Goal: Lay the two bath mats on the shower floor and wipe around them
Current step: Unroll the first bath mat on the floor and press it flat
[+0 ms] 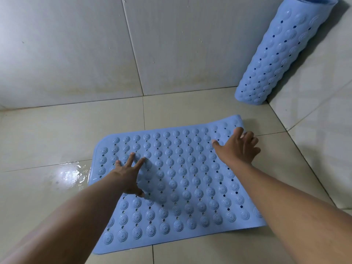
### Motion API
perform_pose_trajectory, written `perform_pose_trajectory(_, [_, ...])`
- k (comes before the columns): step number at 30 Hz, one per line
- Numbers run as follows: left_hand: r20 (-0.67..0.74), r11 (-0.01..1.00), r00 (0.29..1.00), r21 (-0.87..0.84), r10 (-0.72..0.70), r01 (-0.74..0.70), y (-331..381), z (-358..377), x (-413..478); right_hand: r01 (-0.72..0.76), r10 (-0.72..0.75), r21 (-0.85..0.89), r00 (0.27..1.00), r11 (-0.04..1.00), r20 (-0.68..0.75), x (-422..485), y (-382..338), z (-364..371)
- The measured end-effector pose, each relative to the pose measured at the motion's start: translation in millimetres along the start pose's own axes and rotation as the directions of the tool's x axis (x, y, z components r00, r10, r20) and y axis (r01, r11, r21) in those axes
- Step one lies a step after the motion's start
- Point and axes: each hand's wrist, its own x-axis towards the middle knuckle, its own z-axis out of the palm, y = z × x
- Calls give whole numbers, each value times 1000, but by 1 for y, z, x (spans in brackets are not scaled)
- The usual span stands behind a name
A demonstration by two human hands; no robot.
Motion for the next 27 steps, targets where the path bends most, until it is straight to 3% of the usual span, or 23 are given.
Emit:
perform_pose_trajectory(2, [-6,1000,1000,-11,1,-1,-1,2,1,-167,164,34,984,985,62,4,9,4])
perform_pose_trajectory(5, [-16,1000,1000,1,5,-5,-1,3,2,-434,423,-11,872,901,247,11,33,11])
perform_pose_trajectory(8, [-45,1000,999,0,5,-5,2,5,5,-531,461,84,794,843,396,16,56,27])
perform_pose_trajectory(11, [-119,999,993,-48,6,-12,7,9,10,-528,453,107,802,843,389,13,65,21])
perform_pose_trajectory(15, [-148,998,988,53,35,-28,19,7,12,-462,442,-10,841,887,311,17,72,0])
perform_pose_trajectory(19, [-149,993,987,108,64,-49,24,1,16,-427,409,7,870,904,276,19,81,-7])
perform_pose_trajectory(22, [-156,994,986,95,65,-50,24,0,17,-371,379,-81,917,925,125,16,82,-8])
perform_pose_trajectory(25, [-144,995,988,90,55,-43,26,-1,17,-254,246,-153,967,955,-70,13,84,-6])
perform_pose_trajectory(27, [-130,996,990,84,49,-38,27,-2,18,-159,138,-172,982,972,-127,13,85,-7])
